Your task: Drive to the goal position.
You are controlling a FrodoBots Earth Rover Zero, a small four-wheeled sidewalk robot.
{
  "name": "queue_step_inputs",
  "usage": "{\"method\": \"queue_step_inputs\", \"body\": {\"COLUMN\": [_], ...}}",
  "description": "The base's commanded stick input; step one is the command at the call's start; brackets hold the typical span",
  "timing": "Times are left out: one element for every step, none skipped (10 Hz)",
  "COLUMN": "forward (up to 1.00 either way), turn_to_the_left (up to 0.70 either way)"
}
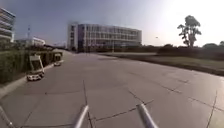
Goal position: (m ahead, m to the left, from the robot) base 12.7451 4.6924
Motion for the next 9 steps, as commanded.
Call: {"method": "queue_step_inputs", "body": {"forward": [0.7, 0.7, 0.7, 0.7, 0.7, 0.7, 0.7, 0.7, 0.7], "turn_to_the_left": [0.0, 0.0, 0.0, 0.0, 0.0, 0.0, 0.0, 0.0, 0.0]}}
